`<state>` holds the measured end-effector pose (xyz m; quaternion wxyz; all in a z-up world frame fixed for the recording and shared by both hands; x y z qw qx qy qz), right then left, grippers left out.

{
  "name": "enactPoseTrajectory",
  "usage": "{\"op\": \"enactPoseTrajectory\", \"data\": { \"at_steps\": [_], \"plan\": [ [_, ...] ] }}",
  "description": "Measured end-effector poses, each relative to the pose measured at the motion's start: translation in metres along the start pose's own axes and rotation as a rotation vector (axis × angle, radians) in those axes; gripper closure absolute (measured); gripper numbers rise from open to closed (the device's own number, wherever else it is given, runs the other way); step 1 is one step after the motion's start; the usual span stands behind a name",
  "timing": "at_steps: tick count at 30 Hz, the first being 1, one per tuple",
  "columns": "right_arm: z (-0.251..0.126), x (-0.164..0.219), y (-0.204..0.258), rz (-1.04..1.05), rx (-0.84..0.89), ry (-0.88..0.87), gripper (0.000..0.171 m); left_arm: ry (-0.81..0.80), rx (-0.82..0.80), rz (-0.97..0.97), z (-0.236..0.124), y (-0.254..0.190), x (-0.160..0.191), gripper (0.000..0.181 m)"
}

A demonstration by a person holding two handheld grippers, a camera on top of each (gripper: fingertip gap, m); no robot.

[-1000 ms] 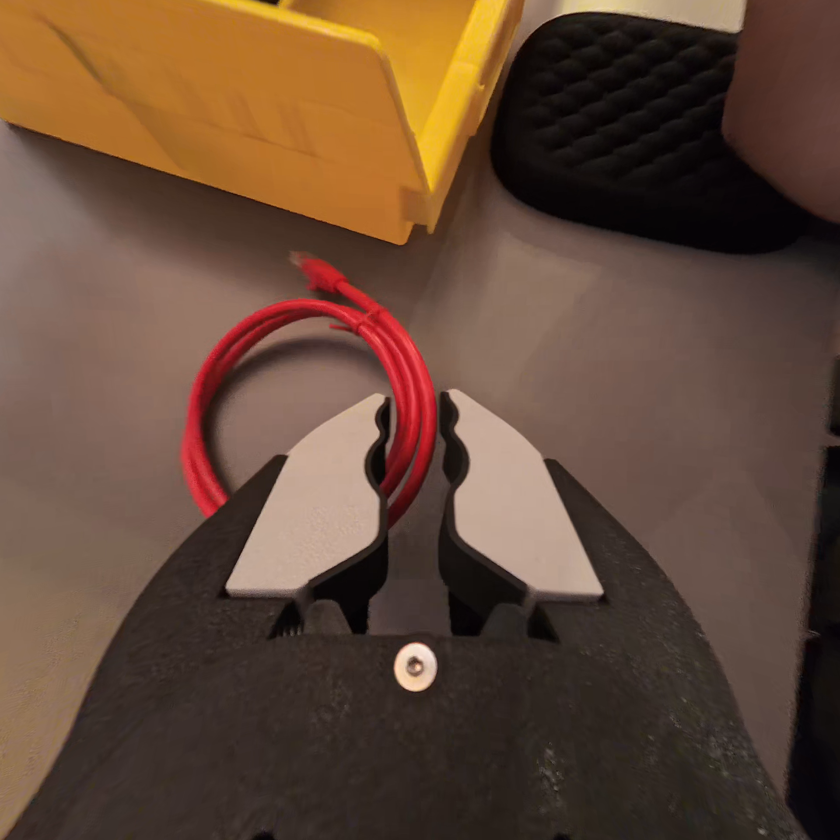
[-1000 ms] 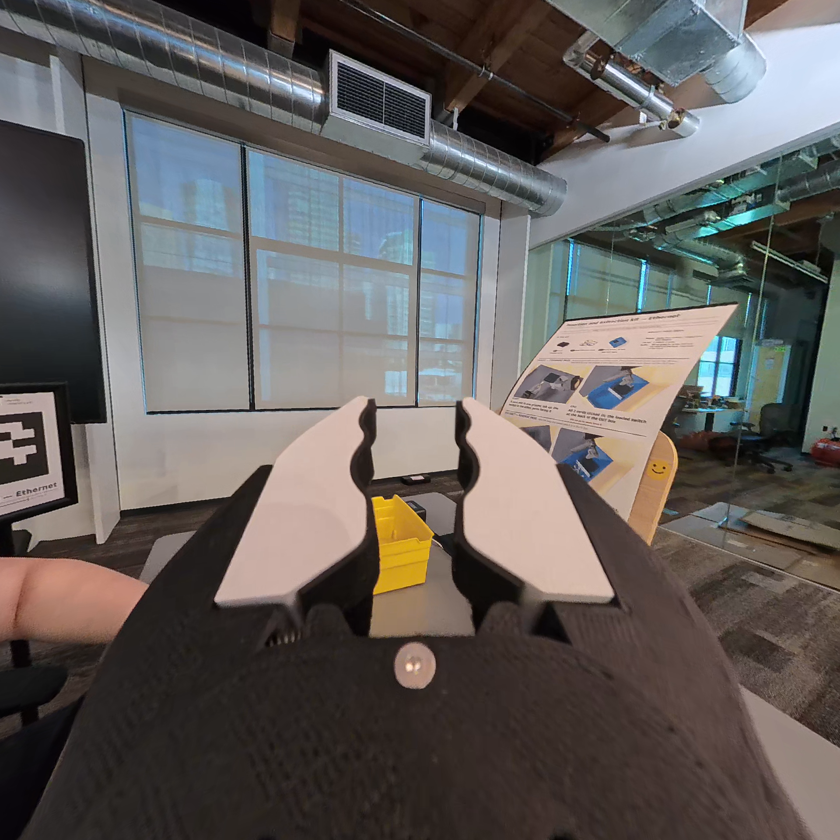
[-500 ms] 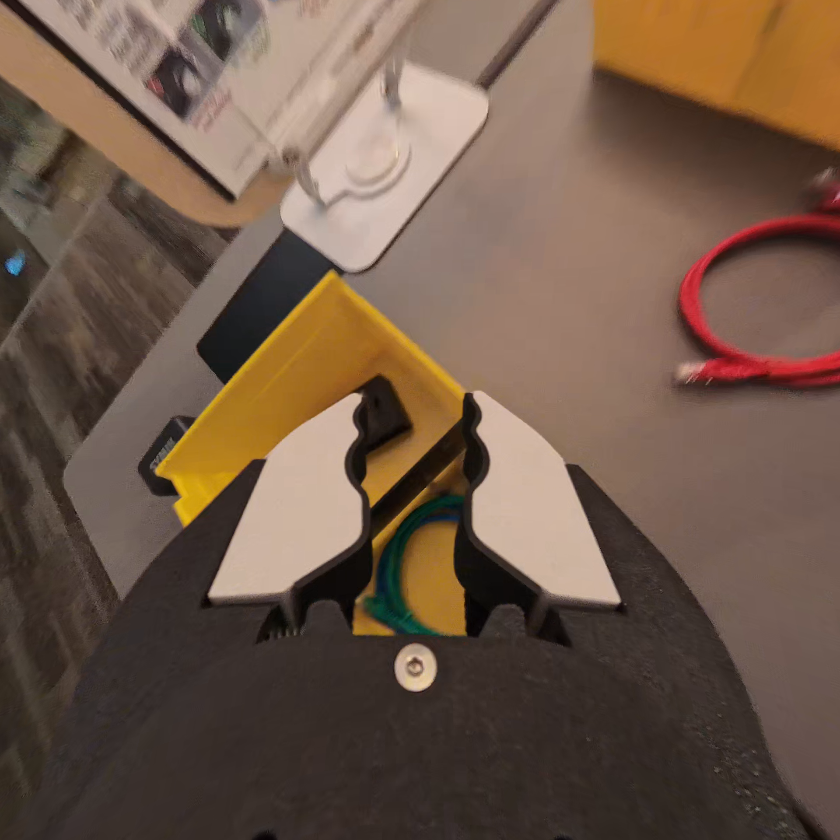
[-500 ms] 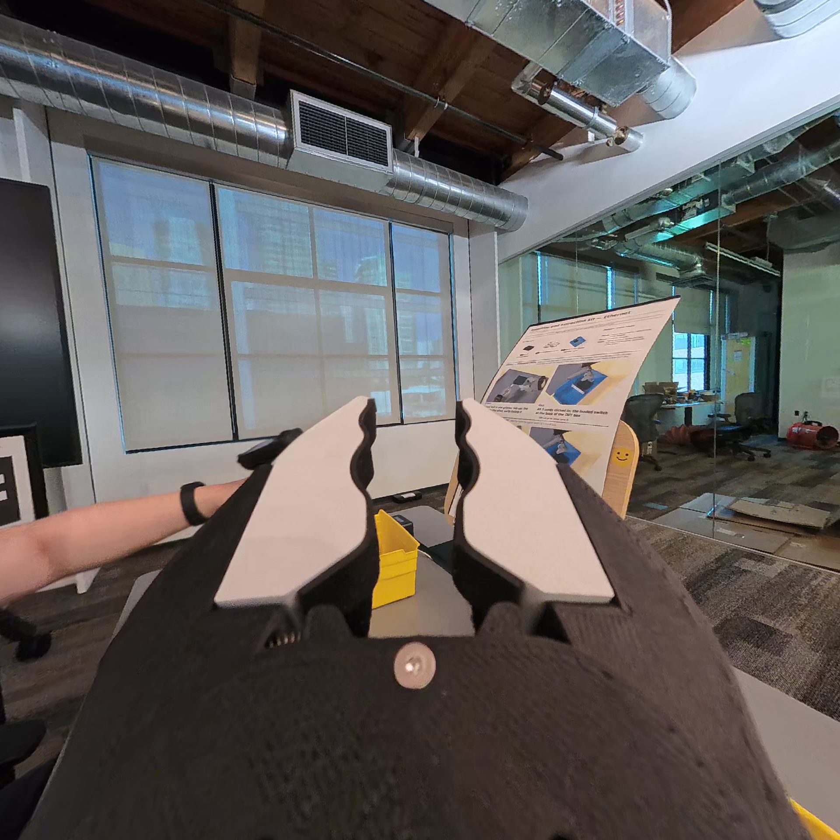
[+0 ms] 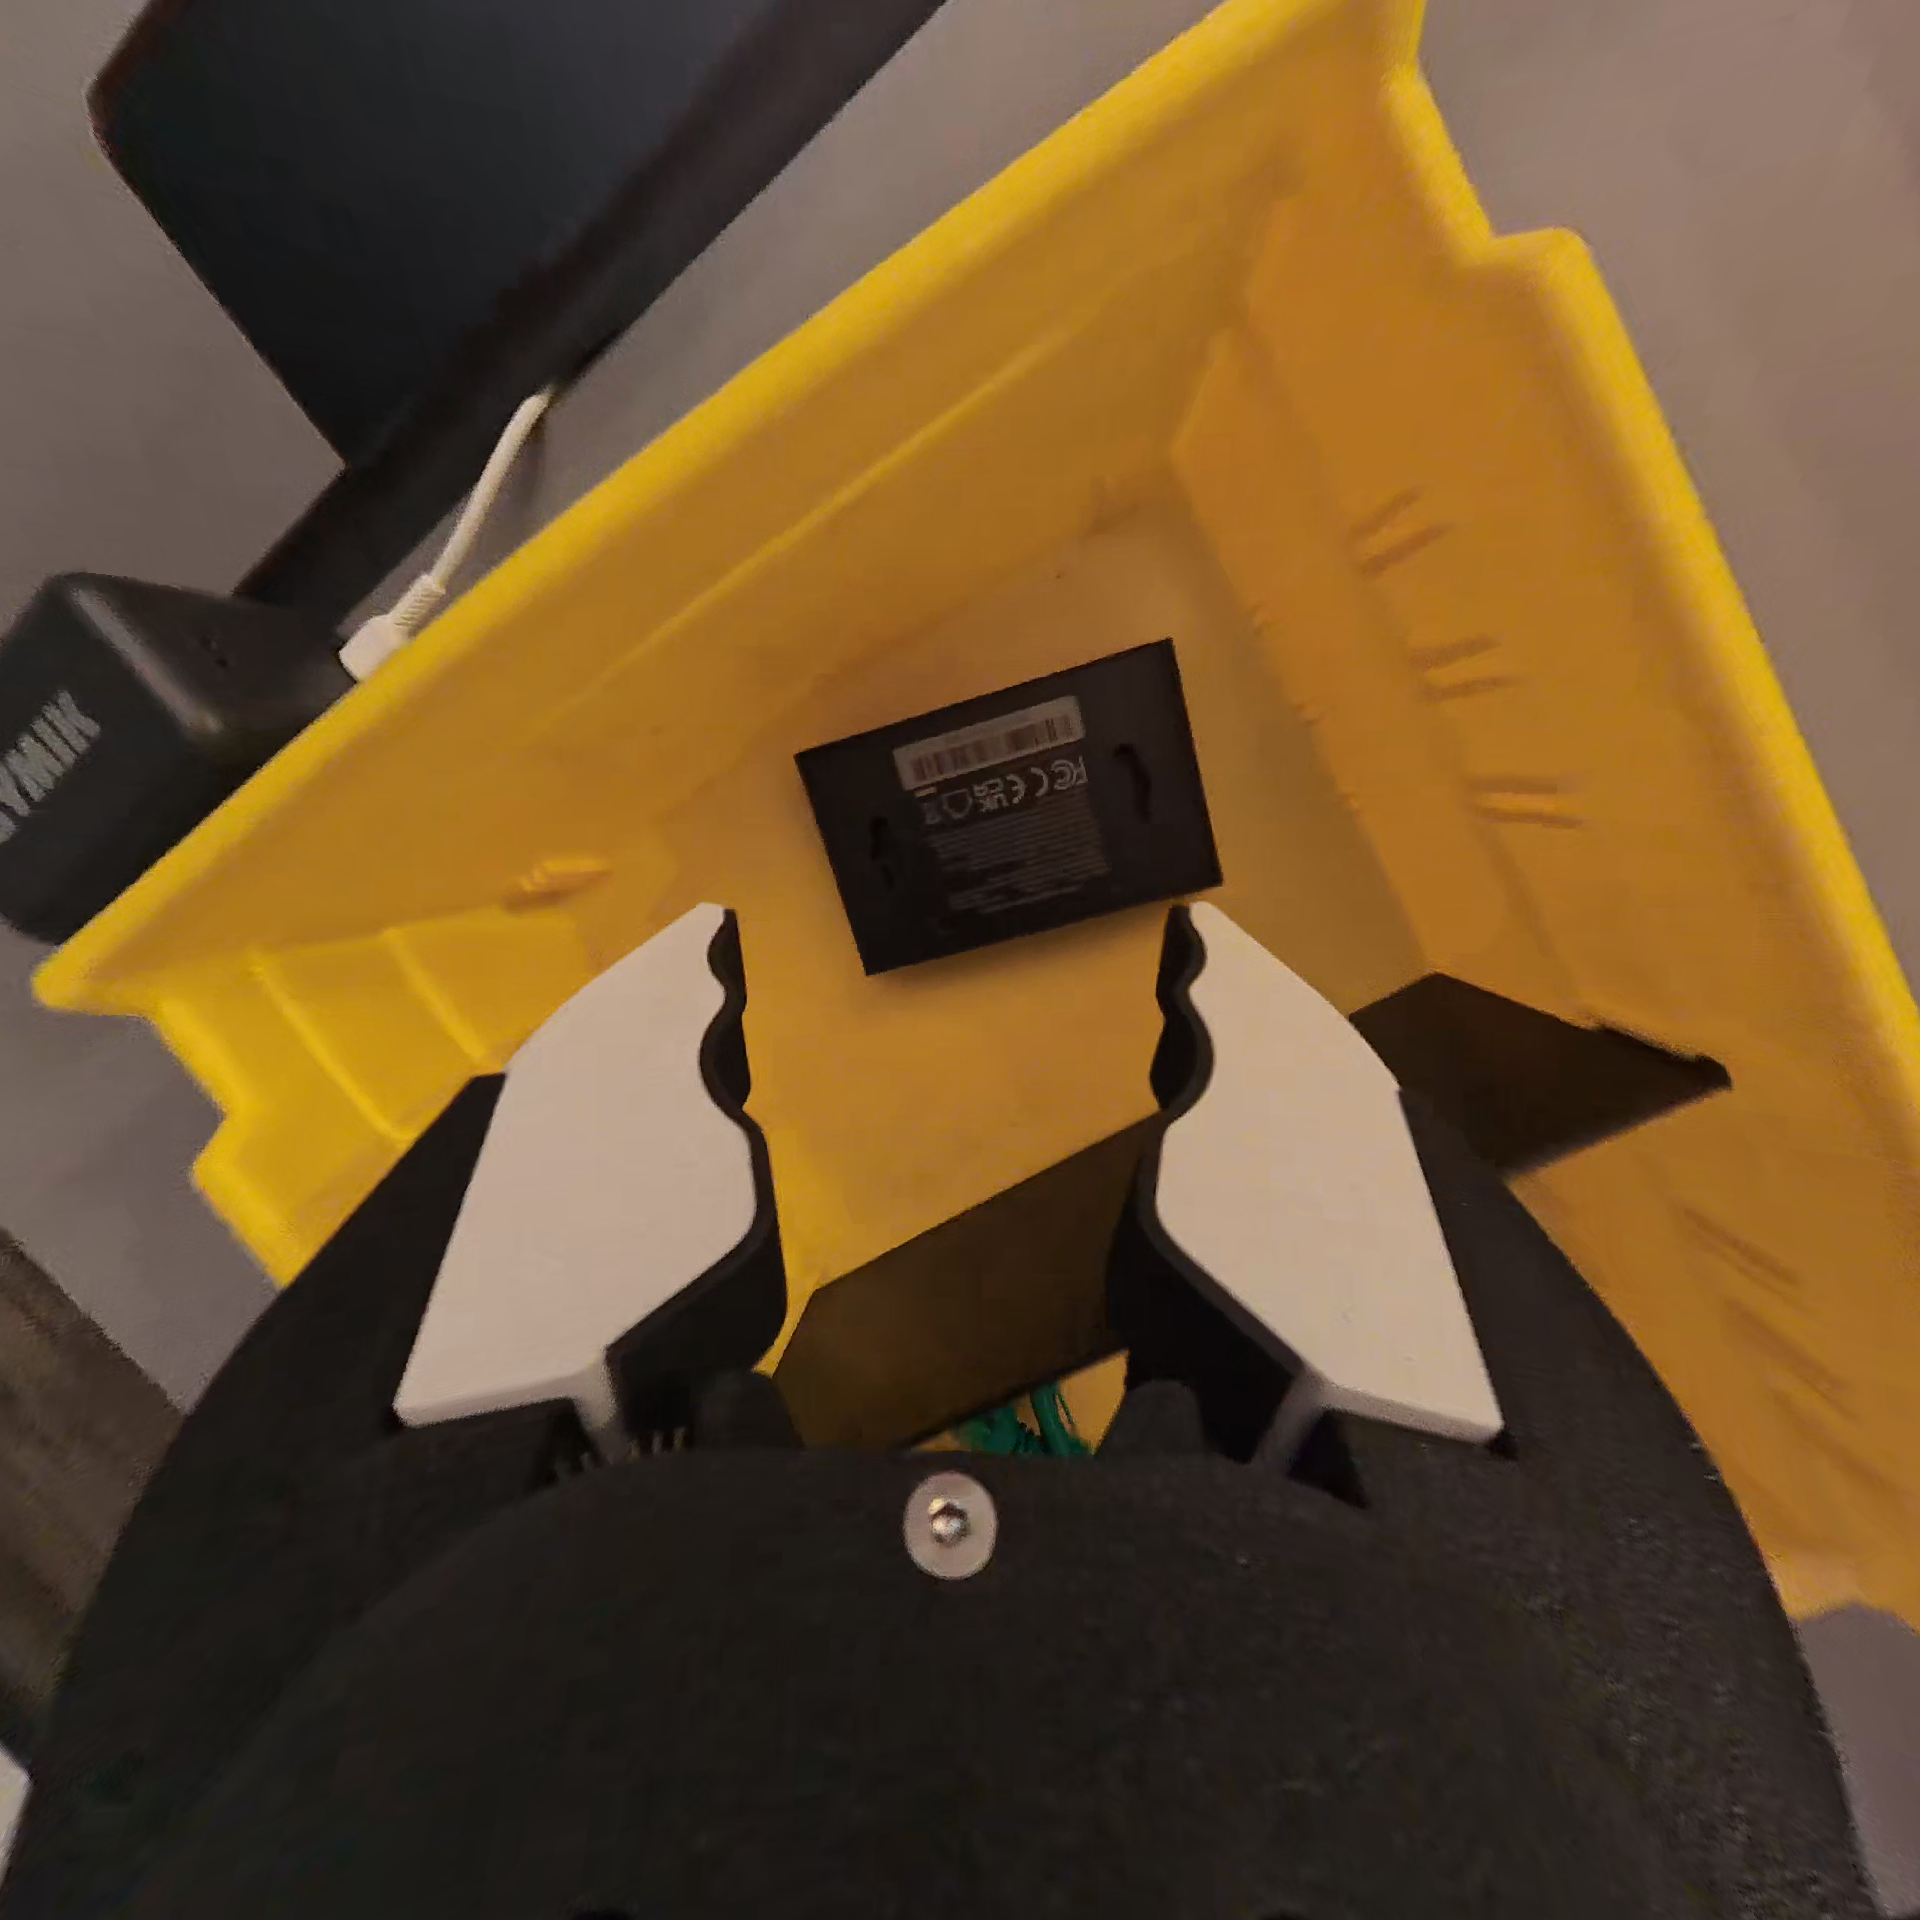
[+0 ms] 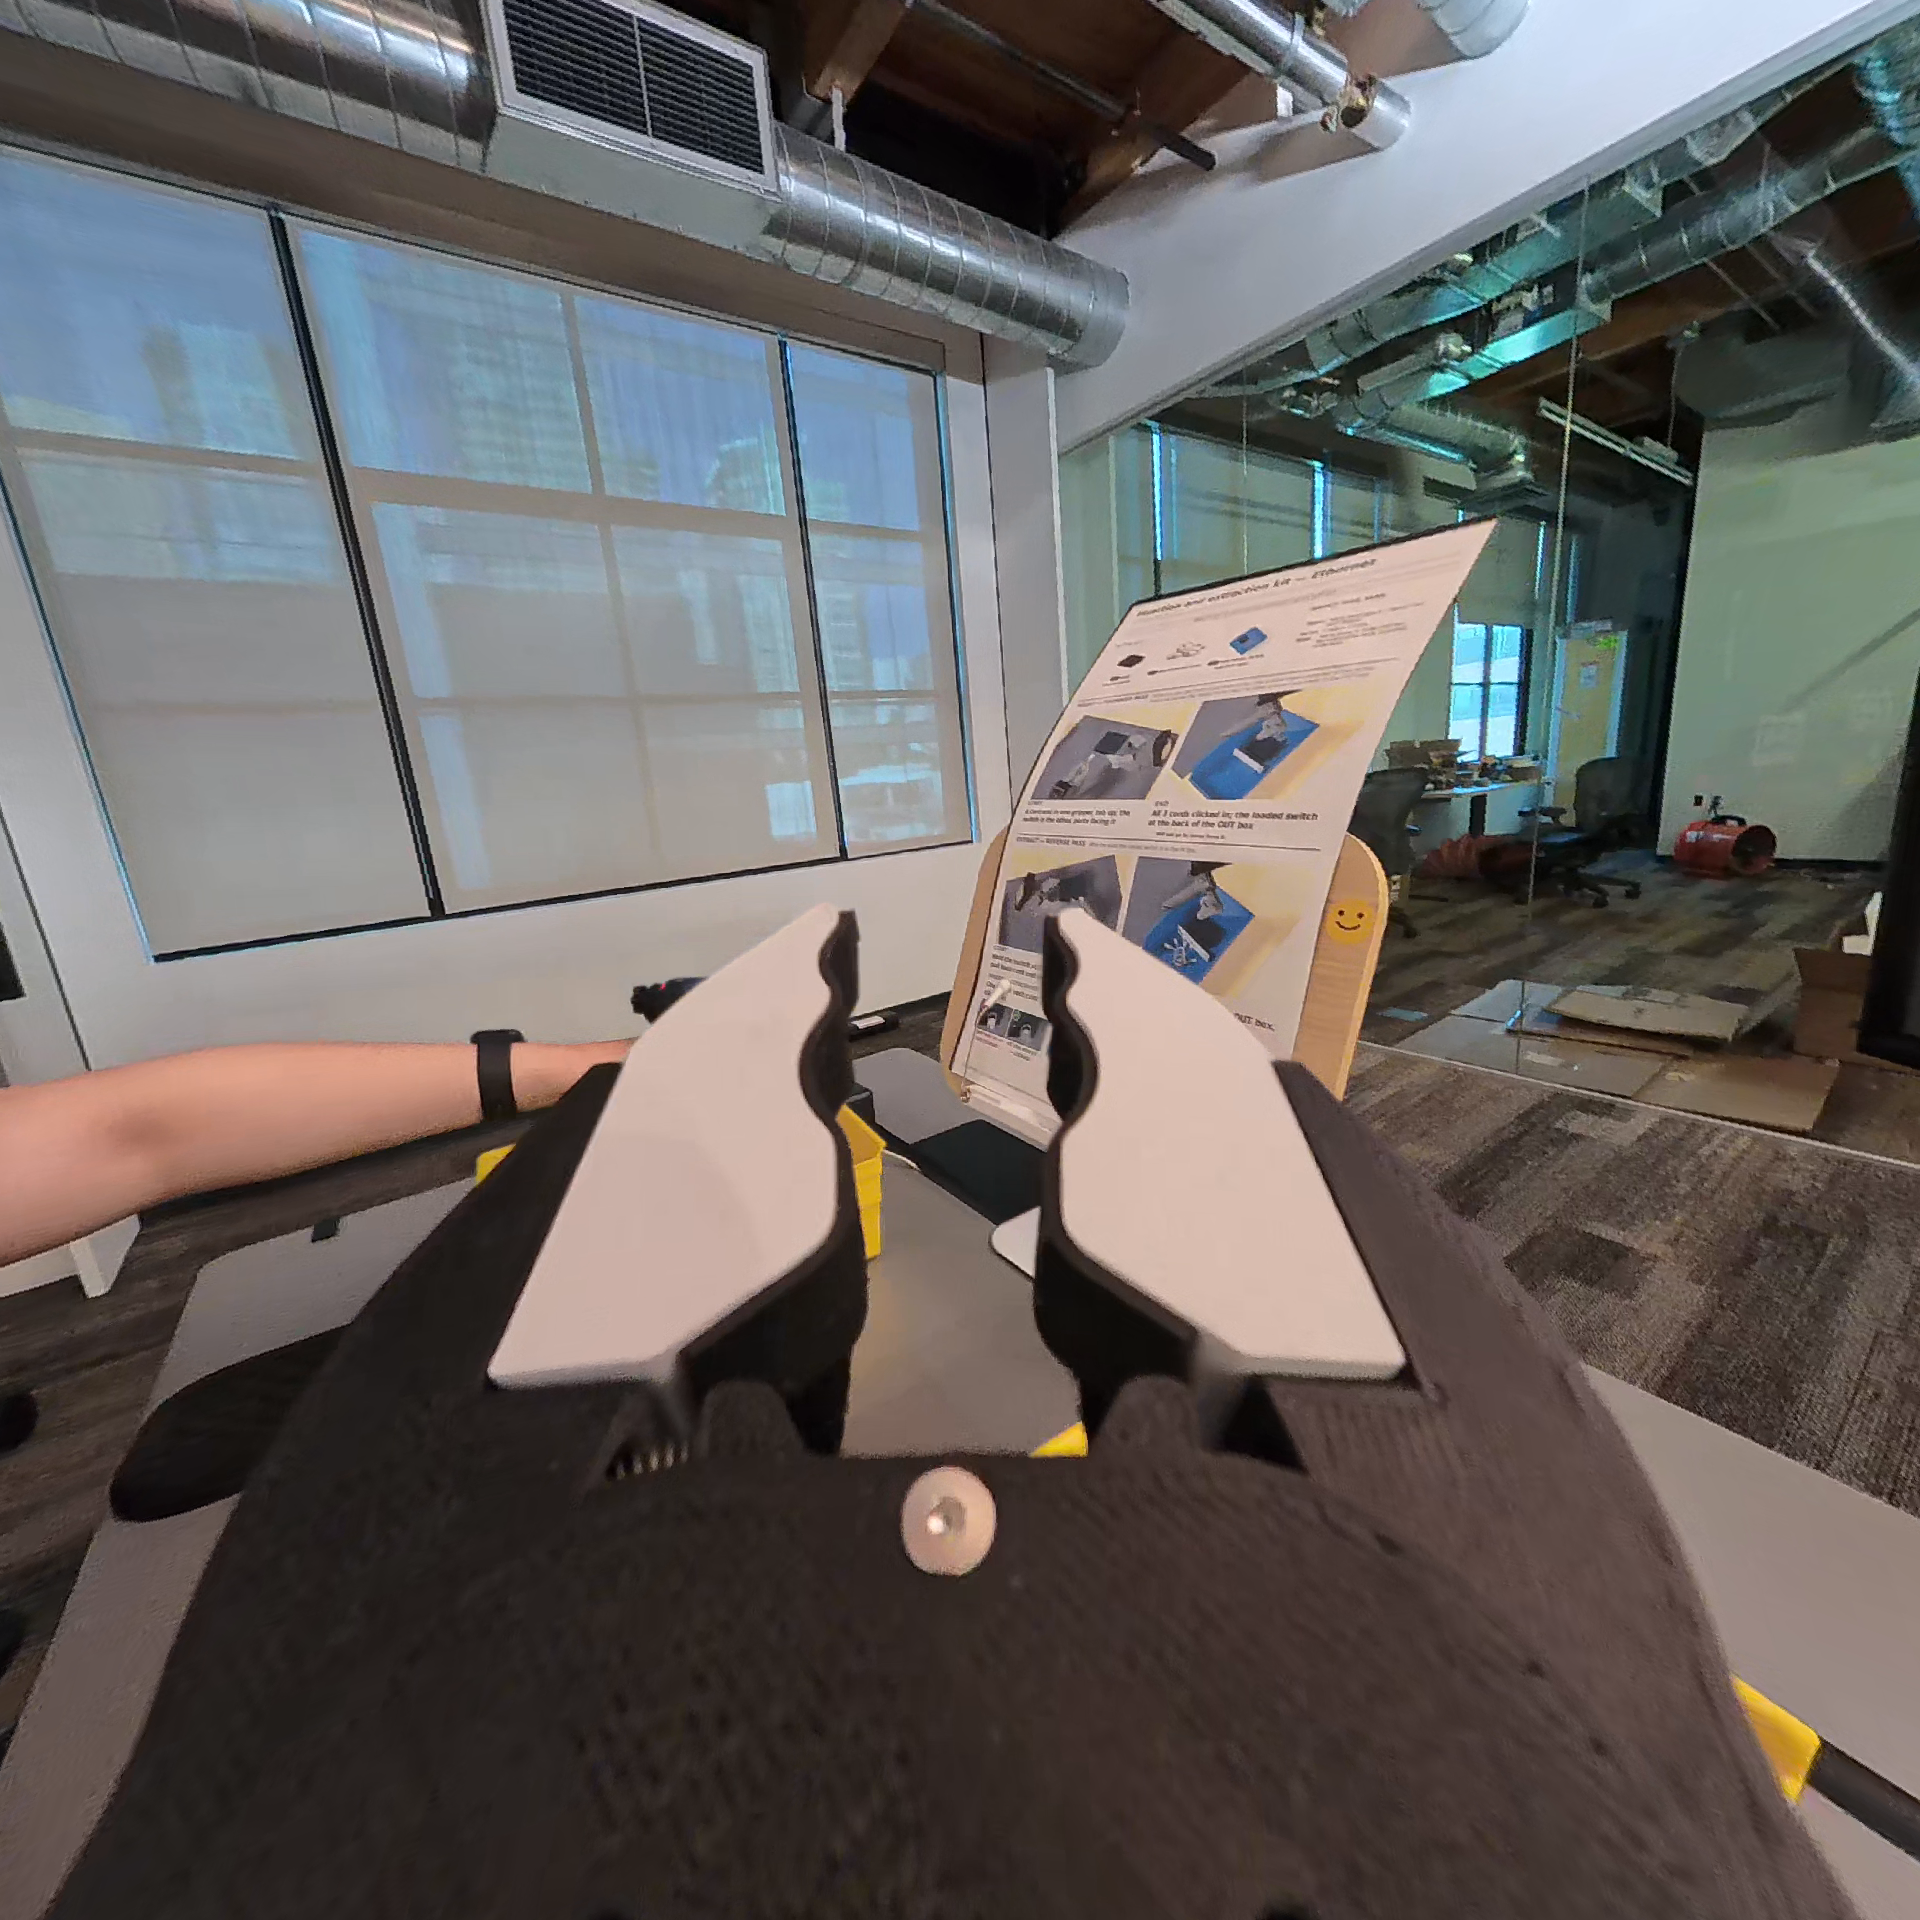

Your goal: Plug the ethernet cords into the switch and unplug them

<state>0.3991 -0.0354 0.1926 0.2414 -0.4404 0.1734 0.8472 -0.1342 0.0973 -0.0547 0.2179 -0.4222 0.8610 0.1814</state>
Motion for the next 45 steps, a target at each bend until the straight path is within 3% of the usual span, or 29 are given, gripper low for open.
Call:
{"op": "enactPoseTrajectory", "data": {
  "at_steps": [9,13,16,23,29,36,45],
  "plan": [
    [0.007,0.013,-0.007,0.009,0.012,0.043,0.136,0.058,0.082,0.093,0.036,-0.013,0.002,0.089],
    [0.009,0.016,-0.006,0.012,0.000,0.057,0.136,0.061,0.176,0.375,0.035,-0.014,0.003,0.091],
    [0.010,0.017,-0.005,0.005,-0.007,0.059,0.136,0.055,0.149,0.672,0.030,-0.002,0.007,0.111],
    [0.011,0.024,-0.009,-0.003,0.002,0.092,0.136,0.207,0.223,0.908,0.037,0.004,0.011,0.102],
    [0.016,0.034,-0.015,-0.024,0.034,0.144,0.136,0.287,0.270,1.168,0.050,0.005,0.014,0.116],
    [0.028,0.061,-0.017,-0.035,0.031,0.254,0.136,0.272,0.350,1.165,0.056,0.007,0.018,0.121],
    [0.037,0.079,-0.018,-0.108,0.049,0.336,0.136,0.334,0.312,1.154,0.053,0.009,0.023,0.121]
  ]
}}
Point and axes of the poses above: each gripper's, where its closed fingertips meet, z out along the fingers, x out of its underside, y = z × x across the jaws, the point moved 4 cm from there along -z, back along the fingers, and after that the axes turned 13 degrees about -y, right-handed, at the moved point
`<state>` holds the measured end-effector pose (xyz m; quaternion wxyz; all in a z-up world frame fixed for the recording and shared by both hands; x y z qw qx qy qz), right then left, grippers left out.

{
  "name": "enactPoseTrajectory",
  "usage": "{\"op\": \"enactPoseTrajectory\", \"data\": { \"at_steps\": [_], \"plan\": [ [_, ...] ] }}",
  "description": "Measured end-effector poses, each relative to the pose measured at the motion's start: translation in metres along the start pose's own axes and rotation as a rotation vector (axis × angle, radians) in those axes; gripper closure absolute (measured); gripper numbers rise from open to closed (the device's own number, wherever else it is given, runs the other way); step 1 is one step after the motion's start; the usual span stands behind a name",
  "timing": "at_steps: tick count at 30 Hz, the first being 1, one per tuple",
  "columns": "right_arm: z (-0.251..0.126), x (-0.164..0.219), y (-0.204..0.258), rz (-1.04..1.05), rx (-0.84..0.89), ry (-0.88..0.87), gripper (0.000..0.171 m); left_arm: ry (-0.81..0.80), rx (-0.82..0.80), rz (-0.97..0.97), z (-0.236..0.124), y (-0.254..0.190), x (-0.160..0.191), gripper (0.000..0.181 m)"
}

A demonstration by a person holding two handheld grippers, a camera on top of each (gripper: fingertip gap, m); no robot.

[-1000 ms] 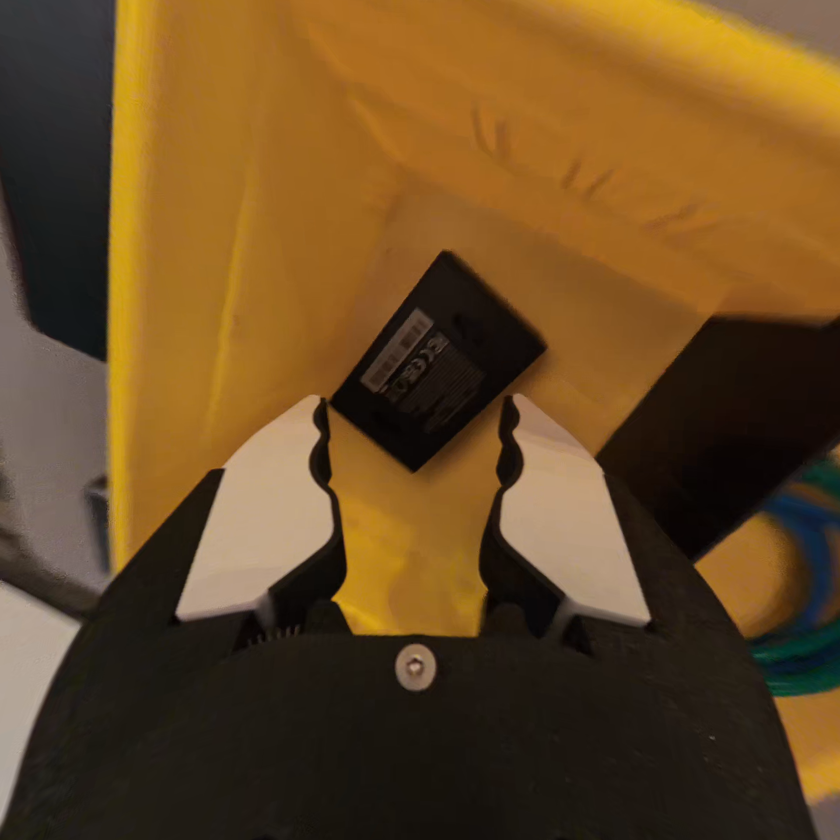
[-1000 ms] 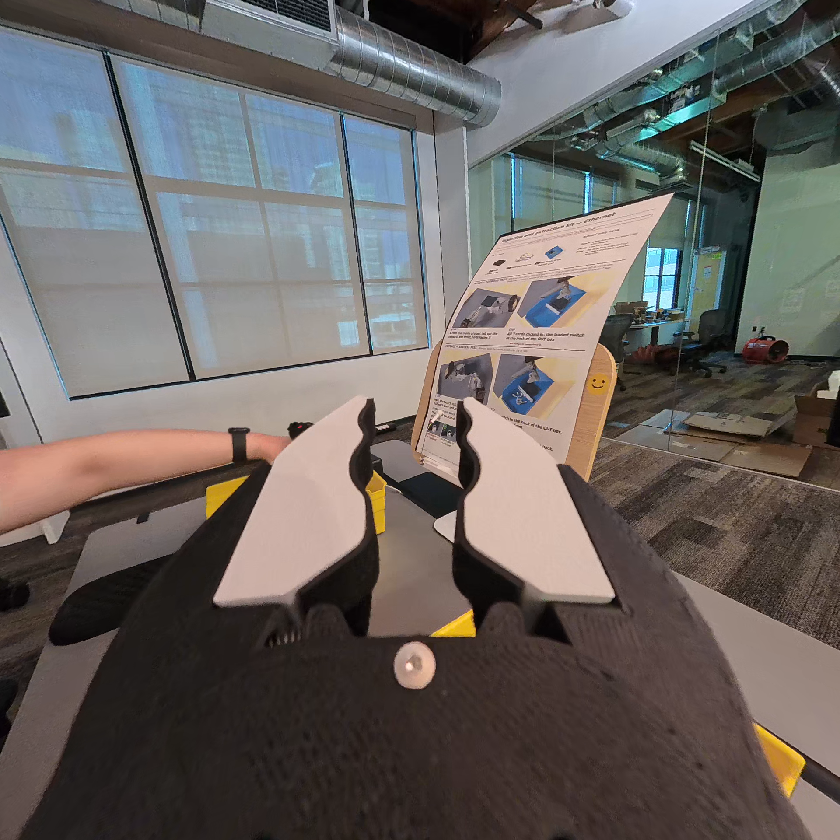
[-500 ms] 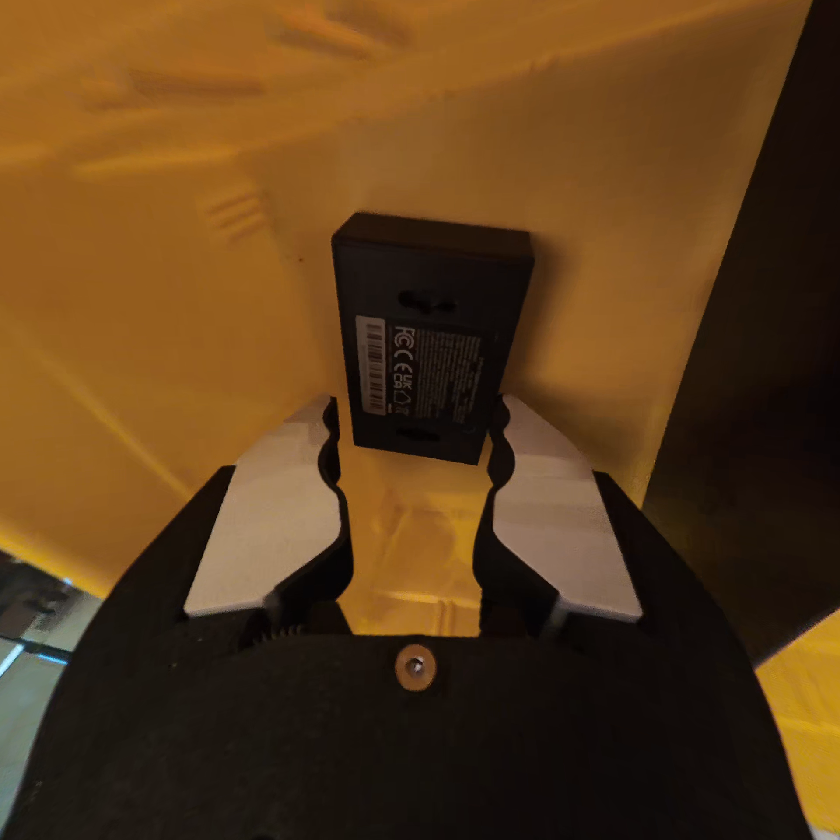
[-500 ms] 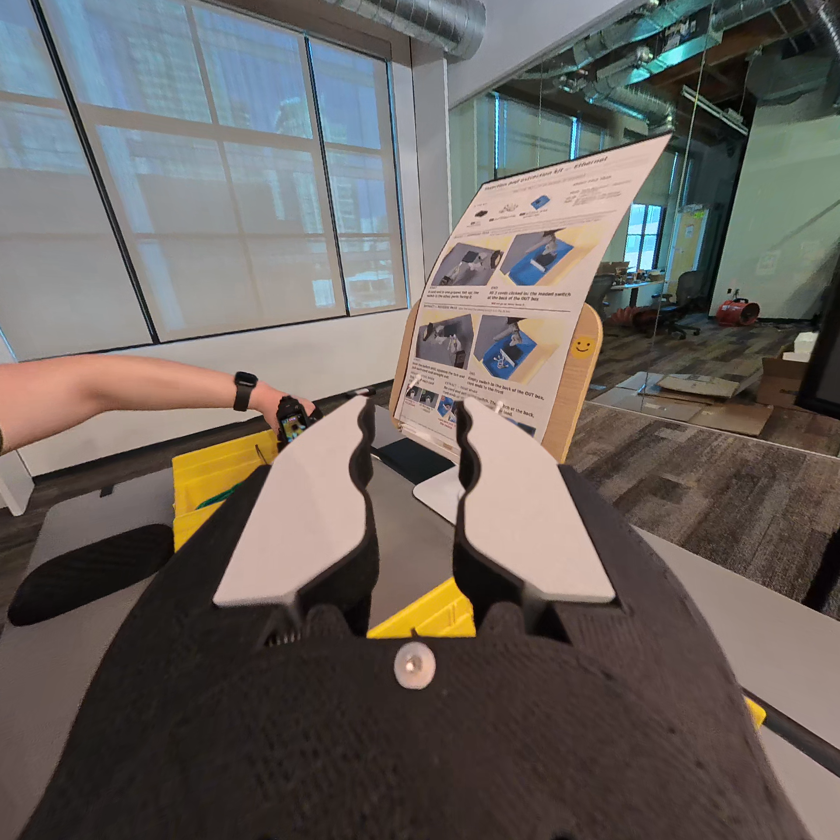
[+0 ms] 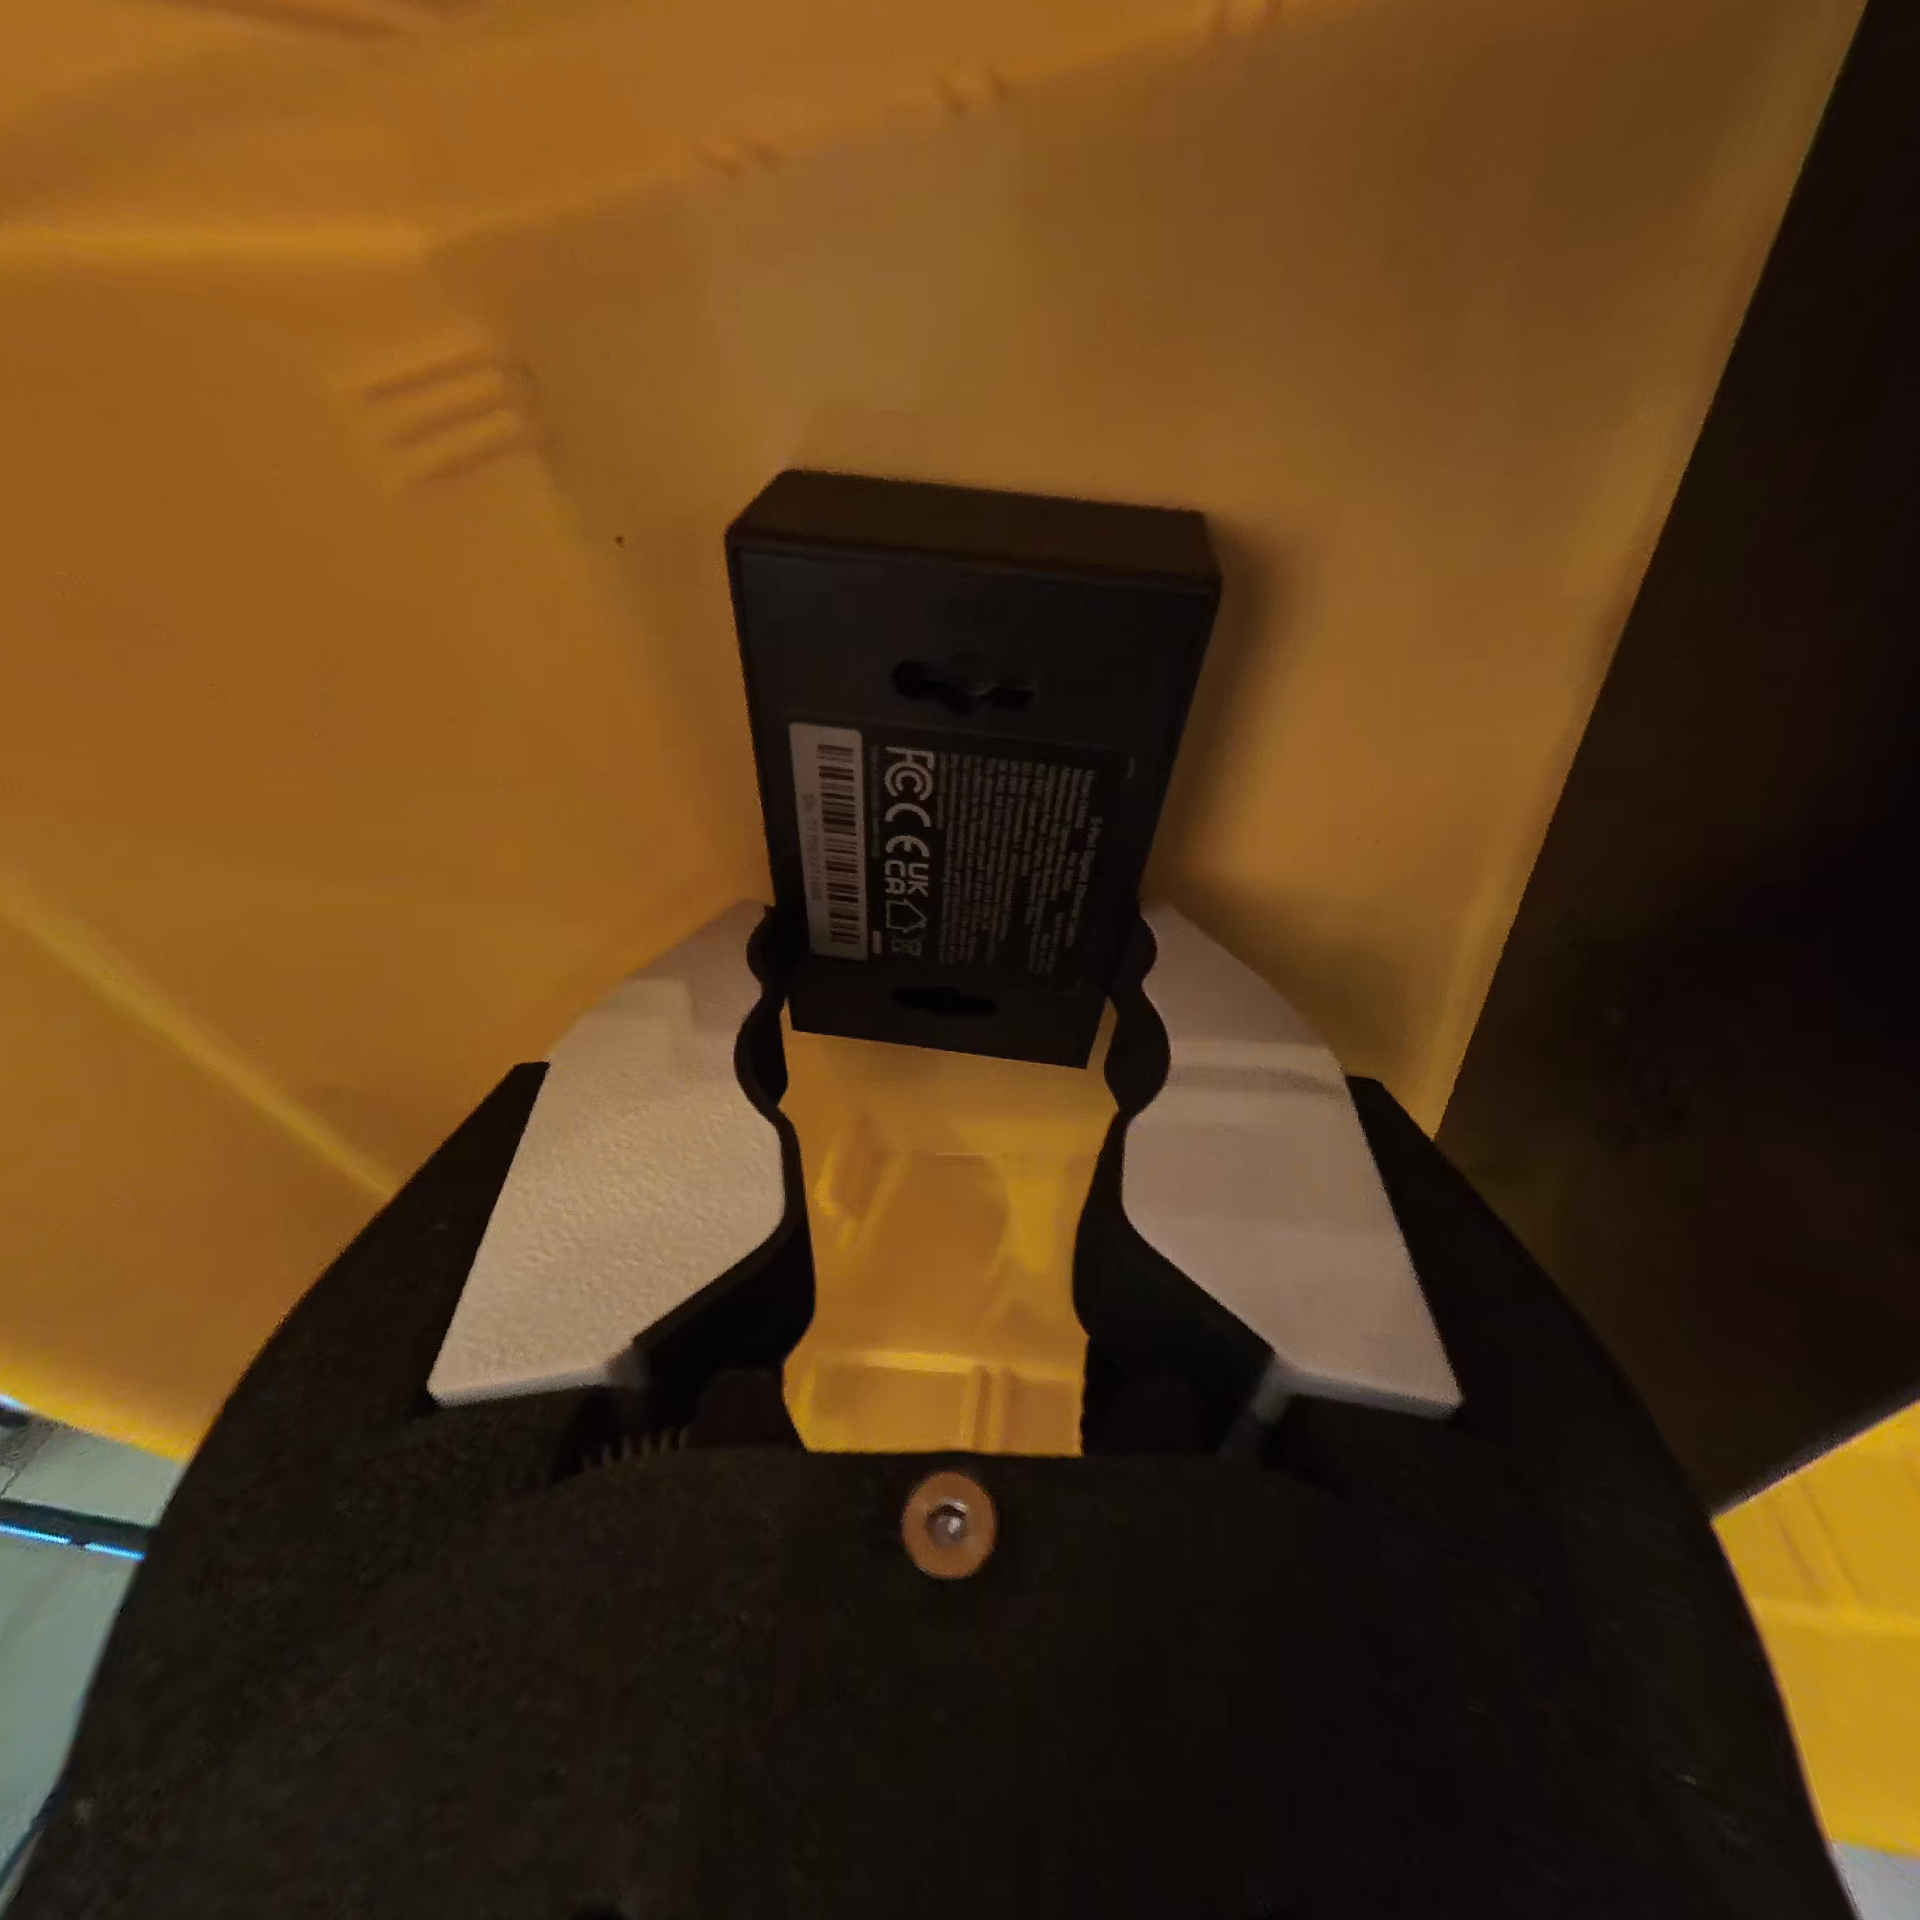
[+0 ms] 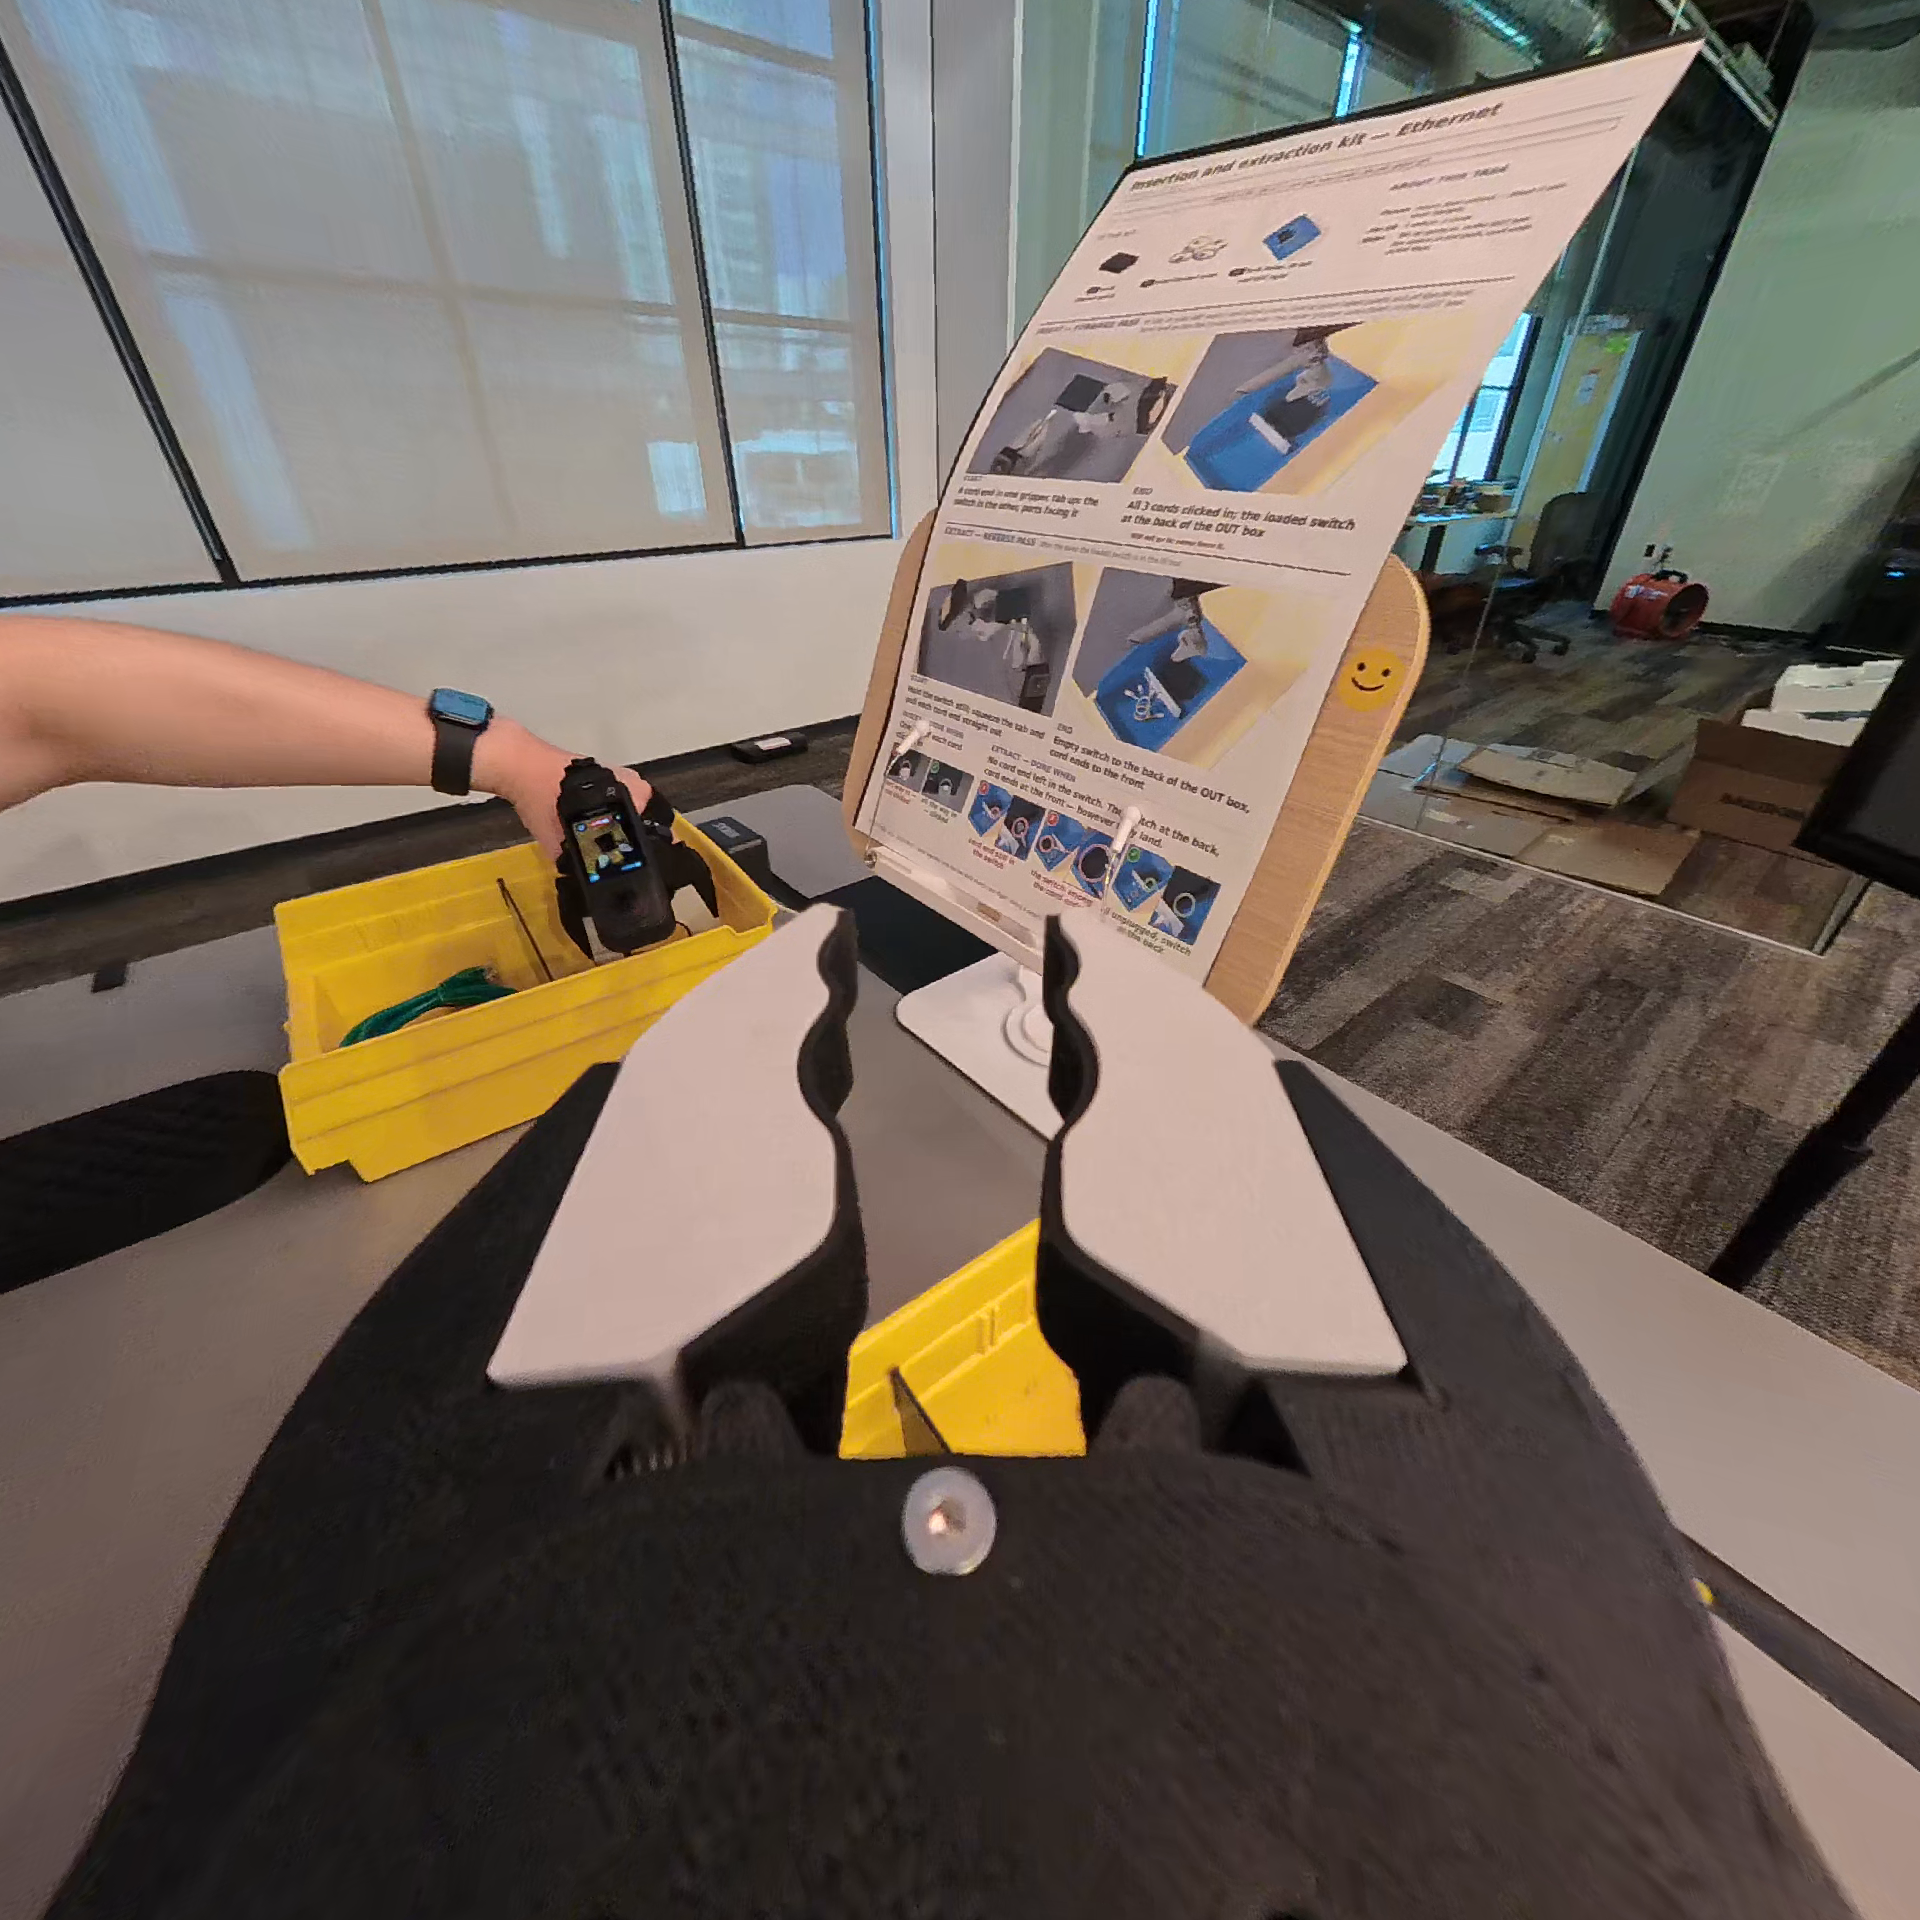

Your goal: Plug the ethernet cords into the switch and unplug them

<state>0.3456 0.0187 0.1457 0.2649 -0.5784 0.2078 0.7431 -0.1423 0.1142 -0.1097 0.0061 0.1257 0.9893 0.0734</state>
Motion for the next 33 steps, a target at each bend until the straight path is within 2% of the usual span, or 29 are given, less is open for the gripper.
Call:
{"op": "enactPoseTrajectory", "data": {
  "at_steps": [7,13,19,23,27,30,33],
  "plan": [
    [0.003,0.000,0.003,0.039,-0.035,-0.016,0.136,0.010,-0.096,-0.105,-0.025,0.000,0.007,0.121],
    [0.012,0.004,0.013,0.049,-0.079,-0.008,0.136,0.070,-0.161,-0.141,-0.066,-0.007,0.015,0.121],
    [0.036,0.009,0.035,0.115,-0.158,-0.025,0.136,0.068,-0.263,-0.147,-0.126,-0.013,-0.002,0.122],
    [0.071,0.028,0.056,0.287,-0.195,-0.025,0.133,0.029,-0.351,-0.118,-0.175,-0.015,-0.037,0.122],
    [0.112,0.071,0.095,0.457,-0.283,0.088,0.122,-0.051,-0.412,-0.051,-0.218,-0.020,-0.096,0.122],
    [0.133,0.097,0.126,0.538,-0.341,0.129,0.118,-0.097,-0.434,0.013,-0.235,-0.025,-0.143,0.122],
    [0.142,0.106,0.139,0.674,-0.338,0.068,0.115,-0.102,-0.457,0.088,-0.242,-0.029,-0.183,0.122]
  ]
}}
Point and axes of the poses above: each gripper's, where its closed fingertips meet, z out along the fingers, x out of its underside, y = z × x across the jaws, the point moved 4 cm from there along -z, back along the fingers, and after that the axes turned 13 degrees about -y, right-handed, at the moved point
